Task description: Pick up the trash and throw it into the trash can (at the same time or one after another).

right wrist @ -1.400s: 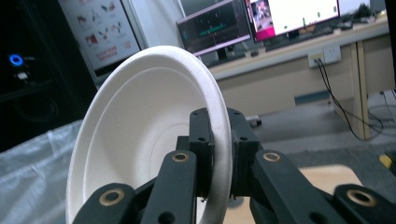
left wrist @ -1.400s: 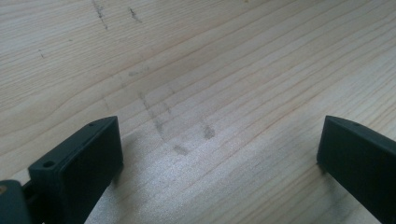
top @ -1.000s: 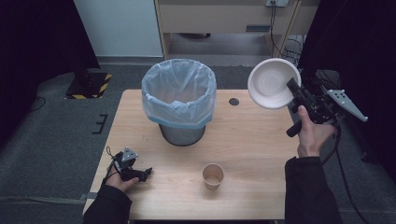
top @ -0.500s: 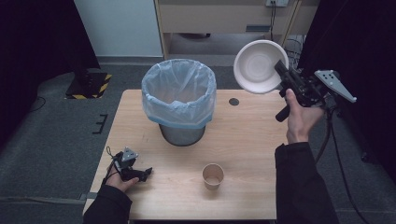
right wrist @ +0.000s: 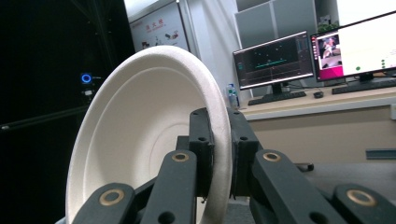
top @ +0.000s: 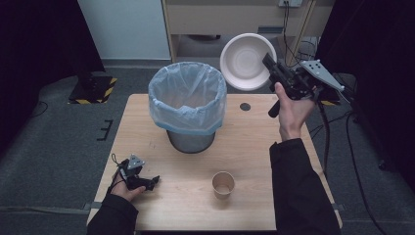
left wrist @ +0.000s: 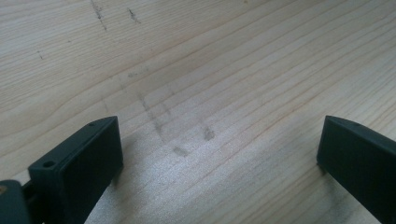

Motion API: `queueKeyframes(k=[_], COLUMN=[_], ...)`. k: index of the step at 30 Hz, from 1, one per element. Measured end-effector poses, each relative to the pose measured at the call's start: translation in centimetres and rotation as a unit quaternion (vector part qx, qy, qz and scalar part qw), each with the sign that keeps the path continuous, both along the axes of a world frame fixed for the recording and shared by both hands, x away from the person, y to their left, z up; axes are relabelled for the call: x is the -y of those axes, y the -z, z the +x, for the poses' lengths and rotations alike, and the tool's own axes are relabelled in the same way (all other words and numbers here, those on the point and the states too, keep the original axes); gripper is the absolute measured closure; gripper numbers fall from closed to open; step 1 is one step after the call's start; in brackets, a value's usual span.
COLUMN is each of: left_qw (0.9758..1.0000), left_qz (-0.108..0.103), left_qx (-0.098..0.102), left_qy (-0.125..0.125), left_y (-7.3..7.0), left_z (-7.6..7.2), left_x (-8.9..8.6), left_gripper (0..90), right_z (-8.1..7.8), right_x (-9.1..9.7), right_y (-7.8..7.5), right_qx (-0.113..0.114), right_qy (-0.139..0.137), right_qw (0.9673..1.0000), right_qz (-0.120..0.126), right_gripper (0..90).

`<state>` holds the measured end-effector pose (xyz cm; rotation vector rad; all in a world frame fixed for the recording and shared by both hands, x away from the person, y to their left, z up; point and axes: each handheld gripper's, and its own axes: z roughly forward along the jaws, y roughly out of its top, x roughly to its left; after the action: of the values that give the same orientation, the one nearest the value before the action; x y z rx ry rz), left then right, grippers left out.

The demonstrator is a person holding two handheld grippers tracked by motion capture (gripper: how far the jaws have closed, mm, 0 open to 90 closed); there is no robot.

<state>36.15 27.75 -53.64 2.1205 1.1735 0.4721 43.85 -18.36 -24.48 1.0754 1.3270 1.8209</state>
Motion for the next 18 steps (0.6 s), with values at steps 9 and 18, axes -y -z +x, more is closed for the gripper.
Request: queueKeyframes(k=[9, 18], left_qw=[1.0, 1.0], left_qz=[0.0, 0.0], left_qx=[0.0, 0.0], left_qy=[0.0, 0.001], left_y=[0.0, 0.0], left_z=[0.0, 0.0], left_x=[0.0, 0.0], left_gripper=[0.0, 0.0], right_z=[1.5, 3.0], right_x=[-3.0, -5.8], right_y=[-0.4, 0.0], right_qx=[-0.001, -0.008], right_qy=[-0.019, -0.03], right_qw=[0.9998, 0.9995], right_qz=[-0.006, -0.007], right_gripper=[83.3, 83.3])
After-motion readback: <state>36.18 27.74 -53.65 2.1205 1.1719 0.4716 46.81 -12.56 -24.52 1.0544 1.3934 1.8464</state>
